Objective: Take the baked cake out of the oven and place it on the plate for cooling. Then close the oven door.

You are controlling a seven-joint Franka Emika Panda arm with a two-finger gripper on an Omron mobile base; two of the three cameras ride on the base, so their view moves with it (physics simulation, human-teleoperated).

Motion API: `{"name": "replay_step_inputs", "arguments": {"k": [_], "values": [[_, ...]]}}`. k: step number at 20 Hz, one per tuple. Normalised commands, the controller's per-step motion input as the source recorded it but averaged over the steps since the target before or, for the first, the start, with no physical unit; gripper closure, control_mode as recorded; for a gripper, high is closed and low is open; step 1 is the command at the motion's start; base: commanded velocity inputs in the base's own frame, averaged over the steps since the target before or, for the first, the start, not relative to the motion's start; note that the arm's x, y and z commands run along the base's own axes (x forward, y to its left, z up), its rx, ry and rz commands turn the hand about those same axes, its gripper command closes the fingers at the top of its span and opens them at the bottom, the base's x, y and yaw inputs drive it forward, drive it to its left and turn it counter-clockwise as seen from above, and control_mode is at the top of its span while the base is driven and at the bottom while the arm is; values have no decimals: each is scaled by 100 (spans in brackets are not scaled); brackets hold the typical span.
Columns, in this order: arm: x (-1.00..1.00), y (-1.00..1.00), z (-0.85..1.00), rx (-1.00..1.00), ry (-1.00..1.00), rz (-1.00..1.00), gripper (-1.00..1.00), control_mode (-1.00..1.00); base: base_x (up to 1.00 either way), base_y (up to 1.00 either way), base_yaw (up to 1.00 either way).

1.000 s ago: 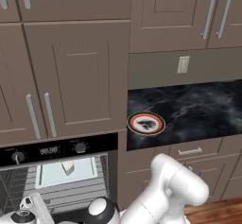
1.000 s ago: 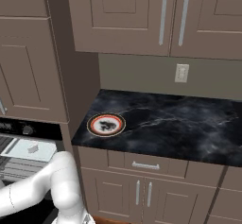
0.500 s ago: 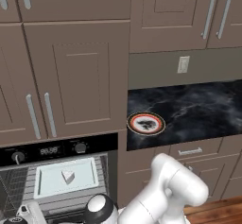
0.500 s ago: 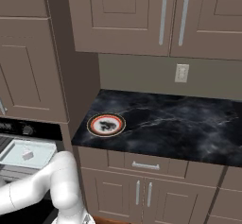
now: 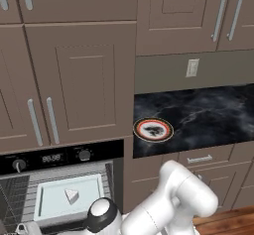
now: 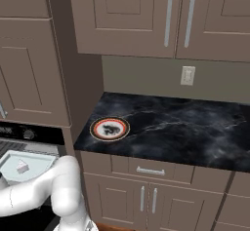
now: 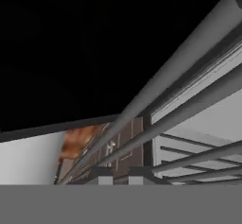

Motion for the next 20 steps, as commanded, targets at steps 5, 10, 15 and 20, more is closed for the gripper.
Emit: {"name": "replay_step_inputs", "arguments": {"k": [5,10,15,20], "values": [[-30,25,-79,-18,11,-12,100,-100,0,0,0],[-25,26,-81,-19,8,-11,100,-100,0,0,0],[-29,26,-81,-20,5,-10,100,-100,0,0,0],[-28,21,-74,-19,2,-9,100,-100,0,0,0]]}}
